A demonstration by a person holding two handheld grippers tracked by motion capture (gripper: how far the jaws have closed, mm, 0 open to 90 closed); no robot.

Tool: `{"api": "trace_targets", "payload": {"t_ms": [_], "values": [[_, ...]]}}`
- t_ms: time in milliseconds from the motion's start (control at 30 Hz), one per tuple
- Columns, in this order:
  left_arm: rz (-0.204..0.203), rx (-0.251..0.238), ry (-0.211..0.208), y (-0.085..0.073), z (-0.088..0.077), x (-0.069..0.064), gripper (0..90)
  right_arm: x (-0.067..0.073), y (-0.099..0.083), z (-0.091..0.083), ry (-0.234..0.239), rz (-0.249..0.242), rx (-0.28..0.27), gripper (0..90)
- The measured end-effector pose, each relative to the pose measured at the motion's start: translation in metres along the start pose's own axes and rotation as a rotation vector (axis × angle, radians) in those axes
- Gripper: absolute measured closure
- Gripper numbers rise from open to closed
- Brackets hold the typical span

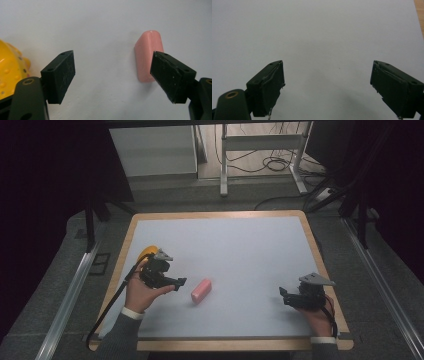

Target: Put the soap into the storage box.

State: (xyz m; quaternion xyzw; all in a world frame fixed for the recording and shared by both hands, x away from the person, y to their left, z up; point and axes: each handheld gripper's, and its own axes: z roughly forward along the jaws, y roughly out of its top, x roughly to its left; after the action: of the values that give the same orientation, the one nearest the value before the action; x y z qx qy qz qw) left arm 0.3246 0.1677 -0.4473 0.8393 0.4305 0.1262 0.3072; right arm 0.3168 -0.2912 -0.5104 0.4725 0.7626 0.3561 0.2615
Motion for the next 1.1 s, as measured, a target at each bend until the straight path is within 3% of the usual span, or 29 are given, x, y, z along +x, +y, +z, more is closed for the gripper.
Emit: {"api": "trace_targets", "payload": {"t_ms": [900, 1100], "values": [[0.071, 0.064, -0.060, 0.016, 0.035, -0.035, 20.5, 0.002, -0.001, 0.004, -0.012, -0.005, 0.010, 11.9], [0.061, 0.094, -0.072, 0.018, 0.049, -0.038, 21.2, 0.002, -0.002, 0.004, -0.012, -0.008, 0.012, 11.9]]}}
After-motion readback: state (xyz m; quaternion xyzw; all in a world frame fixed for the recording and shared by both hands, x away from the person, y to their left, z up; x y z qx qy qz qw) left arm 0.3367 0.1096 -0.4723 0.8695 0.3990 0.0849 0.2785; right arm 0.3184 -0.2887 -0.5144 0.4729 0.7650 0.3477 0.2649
